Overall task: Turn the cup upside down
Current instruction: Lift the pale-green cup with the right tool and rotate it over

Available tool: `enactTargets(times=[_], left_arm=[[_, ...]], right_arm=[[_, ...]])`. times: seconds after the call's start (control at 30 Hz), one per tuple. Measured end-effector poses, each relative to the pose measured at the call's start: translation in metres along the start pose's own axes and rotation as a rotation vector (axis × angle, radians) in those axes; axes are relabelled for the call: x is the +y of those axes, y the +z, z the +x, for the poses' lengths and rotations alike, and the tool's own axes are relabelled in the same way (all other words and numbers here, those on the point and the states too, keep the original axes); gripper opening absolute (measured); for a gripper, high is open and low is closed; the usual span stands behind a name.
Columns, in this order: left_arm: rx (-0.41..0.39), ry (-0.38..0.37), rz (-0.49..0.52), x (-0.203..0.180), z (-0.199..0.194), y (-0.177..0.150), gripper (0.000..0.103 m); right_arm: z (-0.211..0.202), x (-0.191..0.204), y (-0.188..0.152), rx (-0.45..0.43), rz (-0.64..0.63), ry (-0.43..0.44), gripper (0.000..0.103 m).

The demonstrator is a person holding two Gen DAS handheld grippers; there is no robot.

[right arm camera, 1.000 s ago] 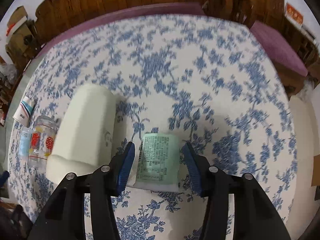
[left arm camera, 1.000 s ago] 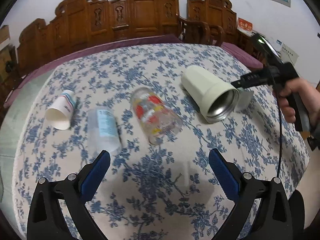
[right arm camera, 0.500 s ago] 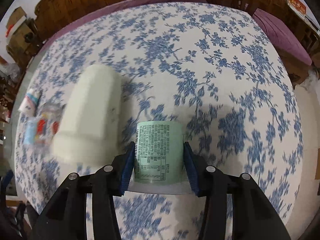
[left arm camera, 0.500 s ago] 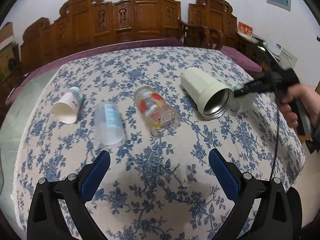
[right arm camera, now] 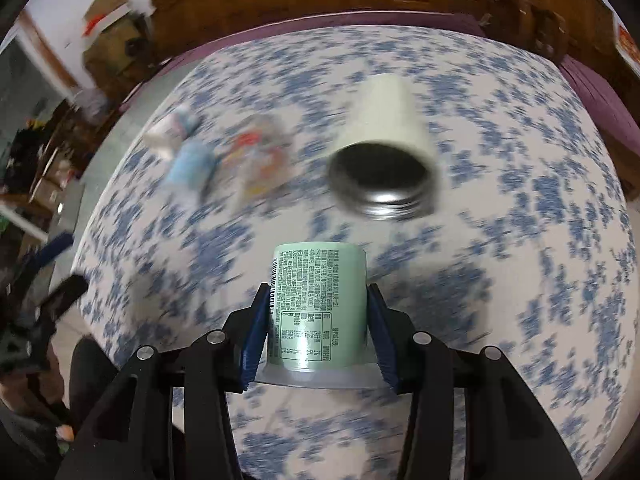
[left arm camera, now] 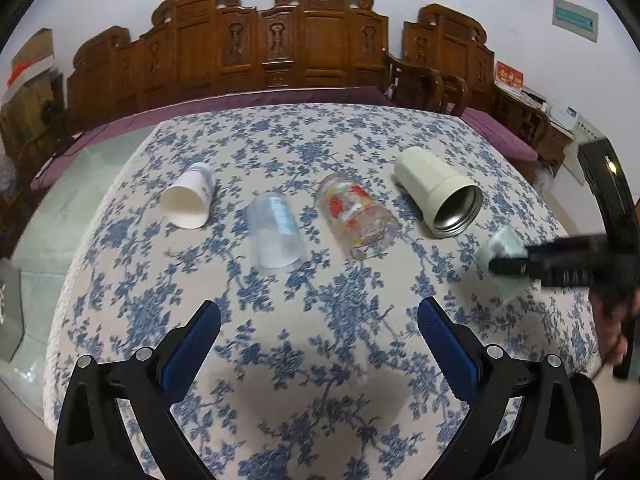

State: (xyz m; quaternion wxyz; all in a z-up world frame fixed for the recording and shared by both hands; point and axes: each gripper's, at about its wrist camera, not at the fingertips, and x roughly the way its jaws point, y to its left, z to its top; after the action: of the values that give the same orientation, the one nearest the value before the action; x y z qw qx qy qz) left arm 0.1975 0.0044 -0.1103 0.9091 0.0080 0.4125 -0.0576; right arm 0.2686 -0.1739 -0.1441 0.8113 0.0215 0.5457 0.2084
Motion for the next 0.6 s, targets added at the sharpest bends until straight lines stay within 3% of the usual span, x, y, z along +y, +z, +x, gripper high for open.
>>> enactTargets(times=[0.23, 0.4, 0.5, 0.6], left_arm=[[0.019, 0.038, -0.020, 0.021, -0.006, -0.009, 0.095], [0.036, 0.044, -0.030, 0.030, -0.006, -0.011, 0.095], [0.051, 0.045, -0.026, 0.033, -0.004, -0.010, 0.095], [0.063, 0.054, -0.017, 0.030, -0.003, -0.005, 0.095]], right_arm=[[0.032, 0.056, -0.026, 0.044, -0.047, 0.027, 0.050], [0.047, 0.065, -0.028, 0.056, -0.035, 0.010, 0.051], [0.048, 0.068, -0.026, 0.032, -0.047, -0.008, 0.051], [0.037, 0.070, -0.028, -0.023, -0.070, -0.009, 0.059]])
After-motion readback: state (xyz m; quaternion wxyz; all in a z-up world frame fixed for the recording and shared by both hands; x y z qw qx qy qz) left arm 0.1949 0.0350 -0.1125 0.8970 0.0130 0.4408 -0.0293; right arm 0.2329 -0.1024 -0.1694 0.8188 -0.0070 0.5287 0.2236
